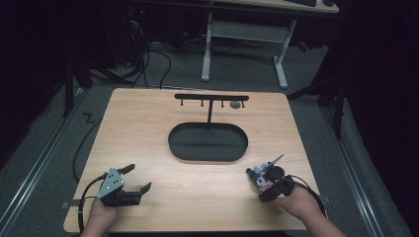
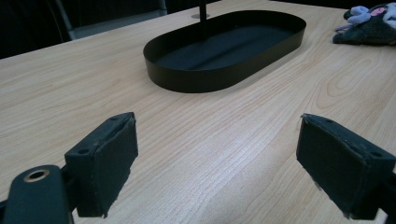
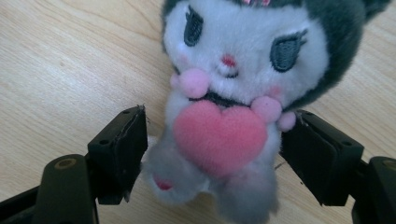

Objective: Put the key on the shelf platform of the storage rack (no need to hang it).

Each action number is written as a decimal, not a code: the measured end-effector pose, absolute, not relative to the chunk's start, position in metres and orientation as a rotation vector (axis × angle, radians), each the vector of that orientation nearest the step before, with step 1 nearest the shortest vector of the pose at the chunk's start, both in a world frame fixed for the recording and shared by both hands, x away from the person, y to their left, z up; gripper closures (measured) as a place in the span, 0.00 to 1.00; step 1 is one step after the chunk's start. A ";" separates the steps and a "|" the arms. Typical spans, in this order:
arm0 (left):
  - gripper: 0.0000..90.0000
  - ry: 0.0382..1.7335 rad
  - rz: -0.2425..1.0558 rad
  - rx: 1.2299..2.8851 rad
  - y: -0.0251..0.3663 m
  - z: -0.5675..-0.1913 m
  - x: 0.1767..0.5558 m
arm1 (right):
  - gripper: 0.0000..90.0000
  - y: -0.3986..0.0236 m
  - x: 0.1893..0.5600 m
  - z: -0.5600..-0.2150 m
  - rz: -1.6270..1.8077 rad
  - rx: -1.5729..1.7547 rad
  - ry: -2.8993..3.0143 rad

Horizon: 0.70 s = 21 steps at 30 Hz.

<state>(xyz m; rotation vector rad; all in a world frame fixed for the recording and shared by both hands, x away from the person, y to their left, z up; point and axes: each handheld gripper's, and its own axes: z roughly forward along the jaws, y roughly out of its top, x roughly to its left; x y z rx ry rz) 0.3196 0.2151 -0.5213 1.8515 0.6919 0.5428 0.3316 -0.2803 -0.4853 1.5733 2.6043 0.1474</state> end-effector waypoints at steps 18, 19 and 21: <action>0.15 0.691 0.547 1.847 0.216 -0.521 0.320 | 0.43 -0.287 0.330 -0.485 0.156 1.613 2.592; 0.15 0.691 0.547 1.847 0.216 -0.521 0.320 | 0.44 -0.287 0.330 -0.485 0.152 1.621 2.589; 0.15 0.691 0.544 1.848 0.216 -0.521 0.320 | 0.46 -0.287 0.330 -0.485 0.150 1.622 2.591</action>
